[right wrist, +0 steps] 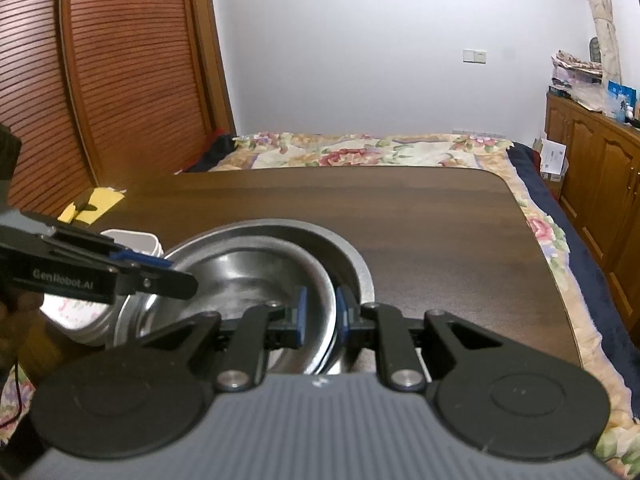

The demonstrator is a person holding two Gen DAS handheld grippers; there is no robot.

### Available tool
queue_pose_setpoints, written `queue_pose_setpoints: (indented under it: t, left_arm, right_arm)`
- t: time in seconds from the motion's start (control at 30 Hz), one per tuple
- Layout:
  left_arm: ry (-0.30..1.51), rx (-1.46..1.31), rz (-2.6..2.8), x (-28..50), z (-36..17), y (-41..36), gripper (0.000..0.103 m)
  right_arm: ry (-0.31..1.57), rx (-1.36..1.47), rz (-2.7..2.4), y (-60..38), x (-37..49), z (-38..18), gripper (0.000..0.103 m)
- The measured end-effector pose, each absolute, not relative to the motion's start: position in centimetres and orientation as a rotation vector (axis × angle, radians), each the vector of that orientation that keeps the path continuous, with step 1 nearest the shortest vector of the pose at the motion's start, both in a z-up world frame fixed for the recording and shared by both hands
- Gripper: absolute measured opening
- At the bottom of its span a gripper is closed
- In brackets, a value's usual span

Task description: Organize plates and bowls

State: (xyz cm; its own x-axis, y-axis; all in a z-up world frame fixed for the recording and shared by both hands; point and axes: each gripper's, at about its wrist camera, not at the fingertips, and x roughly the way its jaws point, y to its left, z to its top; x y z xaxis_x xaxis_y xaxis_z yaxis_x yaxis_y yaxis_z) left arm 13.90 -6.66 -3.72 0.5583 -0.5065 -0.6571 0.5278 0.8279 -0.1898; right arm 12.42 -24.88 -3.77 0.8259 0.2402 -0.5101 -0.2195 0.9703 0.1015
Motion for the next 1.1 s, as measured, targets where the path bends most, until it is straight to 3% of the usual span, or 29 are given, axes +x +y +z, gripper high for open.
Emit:
queue_pose_setpoints:
  t: [0.43,0.57,0.77,0.83,0.97,1.1]
  left_arm:
    - [0.722,0.033,-0.592,13.4,-2.7,-6.1,0.026]
    - [0.688,0.033,-0.583,13.0,-2.1,-5.8,0.036]
    - [0.612,0.03,-0.546,11.9,-1.6,-5.4,0.063]
    - [0.581,0.034,-0.526,11.4,-1.6,-5.4,0.071]
    - [0.537,0.021,-0.494,10.8,-1.9,-5.3,0.085]
    - [0.51,0.023,-0.456,10.5,-2.4,-5.5,0.09]
  right_arm:
    - [0.493,0.079,0.245,-25.3,11.8,-2.5,0.019]
    - [0.477,0.092,0.232,-25.6,11.6,-2.6,0.022]
    - [0.446,0.106,0.2,-26.0,11.1,-2.9,0.045]
    - [0.429,0.1,0.189,-26.0,10.8,-3.1,0.057]
    - [0.411,0.091,0.18,-26.0,10.7,-3.6,0.062]
    - [0.407,0.093,0.181,-26.0,10.8,-4.3,0.065]
